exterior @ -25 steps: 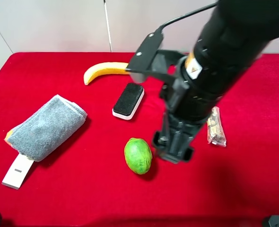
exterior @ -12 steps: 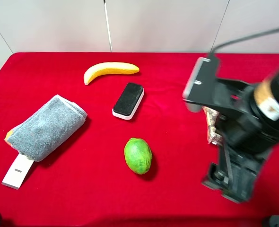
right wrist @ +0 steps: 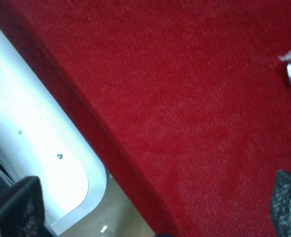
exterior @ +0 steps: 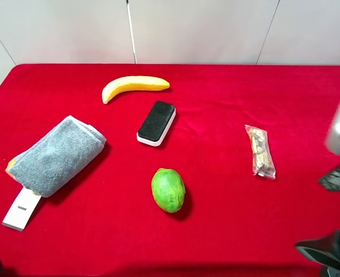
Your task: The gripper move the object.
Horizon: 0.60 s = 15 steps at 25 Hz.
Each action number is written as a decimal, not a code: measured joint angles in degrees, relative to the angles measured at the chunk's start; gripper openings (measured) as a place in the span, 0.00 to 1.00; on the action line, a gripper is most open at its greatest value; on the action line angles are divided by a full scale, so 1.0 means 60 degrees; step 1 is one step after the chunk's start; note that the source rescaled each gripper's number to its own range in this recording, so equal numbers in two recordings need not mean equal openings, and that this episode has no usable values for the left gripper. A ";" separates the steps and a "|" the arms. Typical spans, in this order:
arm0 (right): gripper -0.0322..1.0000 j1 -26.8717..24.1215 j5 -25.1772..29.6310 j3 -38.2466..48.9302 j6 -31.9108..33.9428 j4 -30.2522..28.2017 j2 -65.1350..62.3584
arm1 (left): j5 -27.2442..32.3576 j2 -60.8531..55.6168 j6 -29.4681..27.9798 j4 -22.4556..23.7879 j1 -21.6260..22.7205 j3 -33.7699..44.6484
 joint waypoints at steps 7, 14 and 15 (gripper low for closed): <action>1.00 0.0042 0.0134 0.0099 0.0246 -0.0165 -0.1780 | 0.0000 0.0000 0.0000 0.0000 0.0000 0.0000; 1.00 0.0042 -0.0192 0.0166 0.0273 -0.0301 -0.2796 | 0.0000 0.0000 0.0000 0.0000 0.0000 0.0000; 1.00 0.0042 -0.0416 0.0291 0.0273 -0.0361 -0.2900 | 0.0000 0.0000 0.0000 0.0000 0.0000 0.0000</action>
